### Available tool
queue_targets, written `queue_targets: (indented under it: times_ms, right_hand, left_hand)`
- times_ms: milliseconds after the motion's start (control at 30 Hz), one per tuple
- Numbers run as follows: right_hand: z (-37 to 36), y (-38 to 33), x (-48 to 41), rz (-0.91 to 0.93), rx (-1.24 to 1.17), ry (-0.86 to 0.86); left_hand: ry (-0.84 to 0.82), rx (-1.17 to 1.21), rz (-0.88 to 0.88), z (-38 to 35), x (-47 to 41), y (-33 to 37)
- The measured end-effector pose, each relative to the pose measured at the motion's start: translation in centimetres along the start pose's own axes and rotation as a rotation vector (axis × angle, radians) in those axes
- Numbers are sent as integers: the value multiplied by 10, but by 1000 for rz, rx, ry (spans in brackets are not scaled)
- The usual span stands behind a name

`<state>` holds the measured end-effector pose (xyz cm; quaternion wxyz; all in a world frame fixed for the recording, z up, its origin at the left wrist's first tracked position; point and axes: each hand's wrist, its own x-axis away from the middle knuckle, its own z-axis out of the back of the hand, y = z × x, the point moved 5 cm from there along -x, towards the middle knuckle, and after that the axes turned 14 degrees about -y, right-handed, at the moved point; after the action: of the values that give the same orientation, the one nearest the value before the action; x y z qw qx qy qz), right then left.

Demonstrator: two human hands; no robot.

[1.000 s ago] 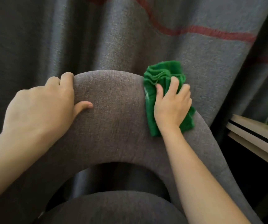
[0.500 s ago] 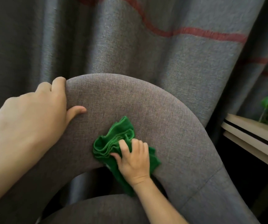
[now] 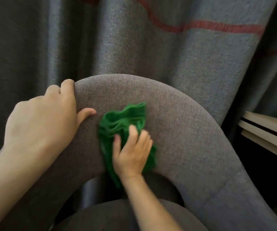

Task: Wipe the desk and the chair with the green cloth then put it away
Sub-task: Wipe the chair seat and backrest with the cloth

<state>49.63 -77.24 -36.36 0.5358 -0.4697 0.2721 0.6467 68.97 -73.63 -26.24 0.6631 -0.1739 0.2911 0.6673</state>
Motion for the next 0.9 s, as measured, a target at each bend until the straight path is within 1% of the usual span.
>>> queue_targets:
  times_ms: [67, 133, 200, 233, 267, 300, 367, 433, 500, 567, 633, 733, 800, 900]
  right_hand:
    - [-10, -16, 24, 131, -49, -71]
    - [-9, -16, 21, 267, -48, -103]
    - [-1, -1, 4, 375, 28, -123]
    - [5, 11, -9, 372, 76, -109]
    - [13, 27, -25, 320, 121, -70]
    - [24, 44, -42, 219, 160, -10]
    - [46, 75, -69, -37, 205, 113]
    - [58, 87, -80, -228, 212, 158]
    - [53, 82, -76, -339, 189, 153]
    - [40, 62, -62, -395, 126, 154]
    - [21, 27, -39, -334, 39, 124]
    - [-1, -24, -8, -79, -68, -11]
    - [-4, -31, -6, 69, -89, -57]
    - [7, -6, -27, 272, 25, -86]
  left_hand:
    - [1, -6, -7, 0, 1, 2]
    - [2, -22, -3, 0, 1, 2]
    - [6, -20, -4, 0, 1, 1]
    - [5, -16, -6, -1, 1, 1]
    - [3, -14, -10, -1, 1, 0]
    - [-3, -12, -17, -1, 1, 0]
    - [-11, -11, -27, -1, 1, 1]
    - [-15, -22, -23, 1, 3, 2]
    - [-17, -33, -14, 3, 4, 3]
    - [-18, -53, -10, 4, 4, 4]
    - [-12, -68, -5, 2, 4, 4]
    - [-14, -38, -25, -1, 3, 4]
    - [-32, -48, -25, 0, 3, 6]
    - [-39, -79, -4, 6, 7, 5]
